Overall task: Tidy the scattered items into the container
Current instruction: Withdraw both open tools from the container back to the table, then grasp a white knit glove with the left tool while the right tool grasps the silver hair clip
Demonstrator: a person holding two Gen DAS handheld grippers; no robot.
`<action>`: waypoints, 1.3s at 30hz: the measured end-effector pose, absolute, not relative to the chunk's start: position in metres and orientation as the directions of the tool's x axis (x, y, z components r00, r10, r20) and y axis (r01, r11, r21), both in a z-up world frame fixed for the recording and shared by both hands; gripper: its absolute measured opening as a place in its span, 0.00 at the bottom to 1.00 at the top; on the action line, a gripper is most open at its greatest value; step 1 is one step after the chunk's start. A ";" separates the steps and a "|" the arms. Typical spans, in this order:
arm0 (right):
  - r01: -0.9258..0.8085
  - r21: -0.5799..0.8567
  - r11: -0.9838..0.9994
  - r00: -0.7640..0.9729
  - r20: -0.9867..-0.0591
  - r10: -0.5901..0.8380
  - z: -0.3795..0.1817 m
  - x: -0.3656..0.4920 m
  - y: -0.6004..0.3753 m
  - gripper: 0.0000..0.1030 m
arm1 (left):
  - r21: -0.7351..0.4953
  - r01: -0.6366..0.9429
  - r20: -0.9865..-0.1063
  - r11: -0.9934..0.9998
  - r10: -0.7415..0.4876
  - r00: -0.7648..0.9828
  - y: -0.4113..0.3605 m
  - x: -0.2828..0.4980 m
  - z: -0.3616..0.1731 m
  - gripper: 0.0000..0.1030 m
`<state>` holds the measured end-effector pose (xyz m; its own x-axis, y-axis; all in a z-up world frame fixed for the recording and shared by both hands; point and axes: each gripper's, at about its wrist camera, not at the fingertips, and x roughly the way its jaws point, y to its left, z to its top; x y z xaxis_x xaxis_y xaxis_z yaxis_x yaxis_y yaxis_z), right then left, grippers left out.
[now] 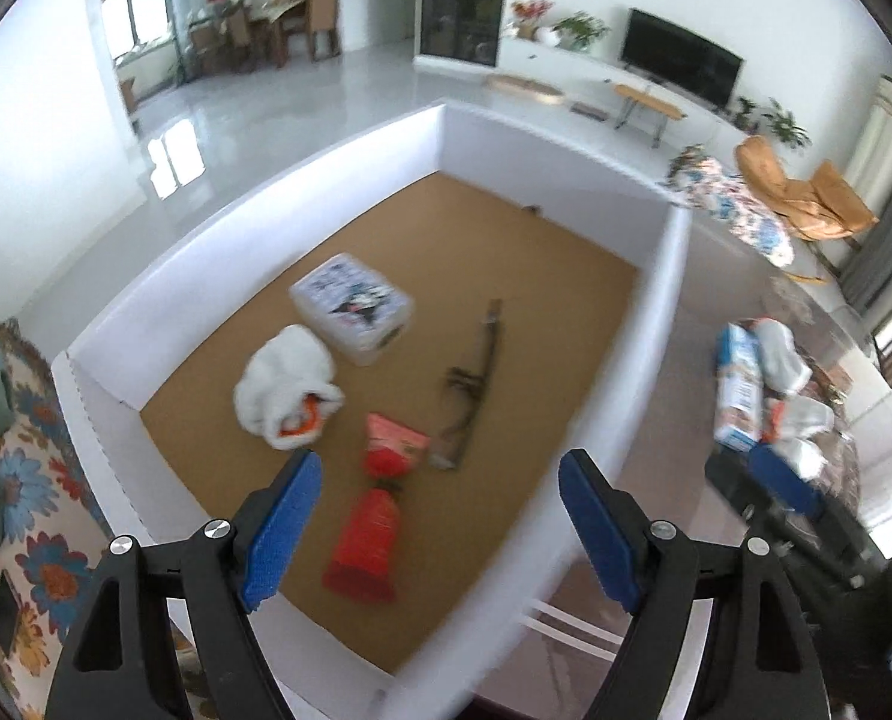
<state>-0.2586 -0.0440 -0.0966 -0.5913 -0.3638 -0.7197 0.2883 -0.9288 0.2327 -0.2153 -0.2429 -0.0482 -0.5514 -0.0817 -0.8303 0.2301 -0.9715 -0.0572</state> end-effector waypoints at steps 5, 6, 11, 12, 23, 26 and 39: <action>0.125 0.171 -0.977 -0.609 -0.764 -0.212 -0.127 -0.214 0.044 0.53 | -0.090 0.099 -0.839 -0.991 0.022 -0.544 -0.174 -0.201 -0.069 0.82; 0.092 0.165 -0.982 -0.606 -0.773 -0.186 -0.134 -0.204 0.061 0.53 | -0.100 0.061 -0.847 -0.993 0.053 -0.528 -0.156 -0.197 -0.081 0.82; -0.071 0.142 -0.987 -0.582 -0.810 -0.074 -0.163 -0.152 0.141 0.52 | -0.174 -0.077 -0.879 -0.982 0.190 -0.438 -0.082 -0.184 -0.142 0.82; -0.089 0.138 -0.986 -0.581 -0.812 -0.061 -0.165 -0.145 0.151 0.52 | -0.178 -0.102 -0.883 -0.979 0.204 -0.422 -0.068 -0.181 -0.151 0.82; -0.129 0.161 -0.979 -0.637 -0.770 -0.042 -0.169 -0.122 0.185 0.53 | -0.004 -0.236 -0.906 -0.972 0.104 -0.410 0.005 -0.180 -0.184 0.91; -0.123 0.145 -0.982 -0.661 -0.749 -0.028 -0.174 -0.115 0.180 0.54 | -0.005 -0.232 -0.908 -0.973 0.101 -0.406 0.006 -0.181 -0.186 1.00; -0.149 0.115 -0.982 -0.679 -0.734 0.017 -0.179 -0.110 0.173 0.54 | -0.176 -0.367 -0.867 -0.914 0.320 -0.382 -0.010 -0.251 -0.151 1.00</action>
<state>-0.1096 0.1733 -0.1794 -0.6788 0.0169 -0.7341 -0.1486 -0.9822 0.1149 -0.2513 -0.0102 -0.1509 -0.3817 0.3199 -0.8672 -0.3667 -0.9136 -0.1756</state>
